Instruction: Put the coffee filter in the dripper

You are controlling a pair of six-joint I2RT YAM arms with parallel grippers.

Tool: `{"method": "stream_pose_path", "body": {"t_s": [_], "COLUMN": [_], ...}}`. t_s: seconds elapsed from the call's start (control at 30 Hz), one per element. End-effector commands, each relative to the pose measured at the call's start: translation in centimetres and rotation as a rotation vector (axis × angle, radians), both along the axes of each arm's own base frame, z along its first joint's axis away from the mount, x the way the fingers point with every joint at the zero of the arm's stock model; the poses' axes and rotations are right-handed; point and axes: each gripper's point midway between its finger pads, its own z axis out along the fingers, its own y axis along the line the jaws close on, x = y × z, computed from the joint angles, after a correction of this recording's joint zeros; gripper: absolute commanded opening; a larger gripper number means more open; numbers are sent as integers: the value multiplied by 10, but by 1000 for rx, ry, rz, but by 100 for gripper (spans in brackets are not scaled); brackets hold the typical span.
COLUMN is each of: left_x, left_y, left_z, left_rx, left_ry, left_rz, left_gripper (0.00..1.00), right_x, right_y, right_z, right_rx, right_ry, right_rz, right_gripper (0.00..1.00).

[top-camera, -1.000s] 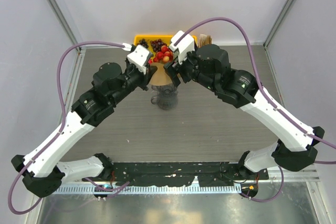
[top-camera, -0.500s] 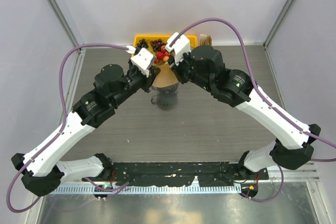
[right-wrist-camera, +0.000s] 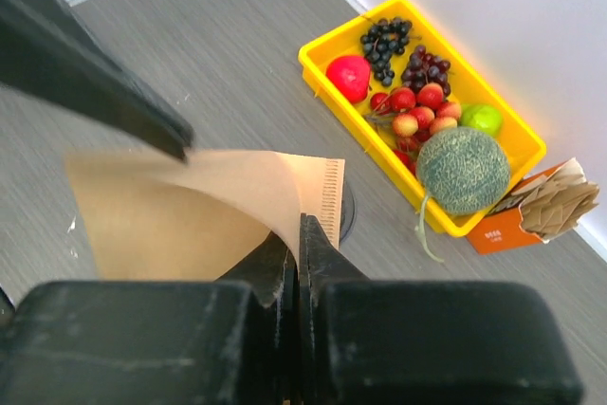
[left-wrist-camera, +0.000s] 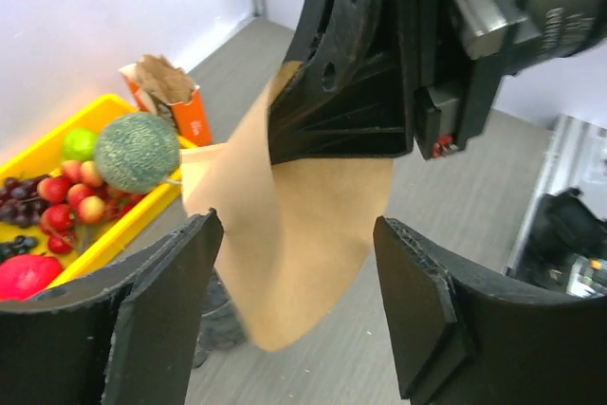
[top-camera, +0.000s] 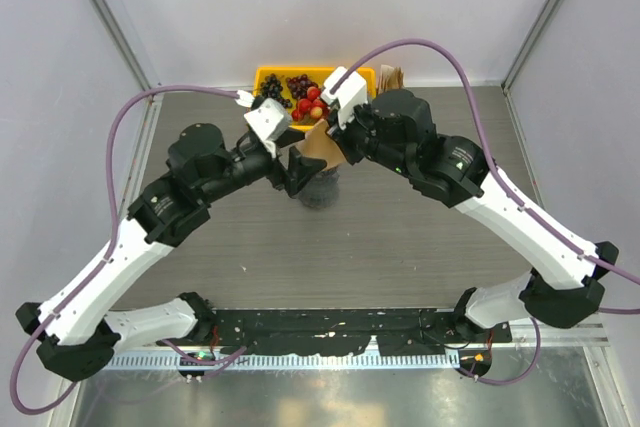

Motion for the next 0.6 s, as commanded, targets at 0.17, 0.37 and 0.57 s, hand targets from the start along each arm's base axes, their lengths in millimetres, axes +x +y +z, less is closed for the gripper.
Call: {"method": "stream_pose_path", "body": {"t_s": [0.17,0.37,0.57], "left_x": [-102,-105,-101], "left_y": [39,58,46], "left_z": [54,10,2], "left_rx": [-123,101,184], "left_ry": [-34,-89,-91], "left_rz": [-492,-532,-586], "left_gripper": [83,83,78], "right_x": [-52,-97,-133], "right_y": [-30,-31,-24], "right_z": [27,27,31], "right_rx": [99,66,21], "right_ry": [-166,-293,-415], "right_rz": [337,581,751], "right_gripper": [5,5,5]}}
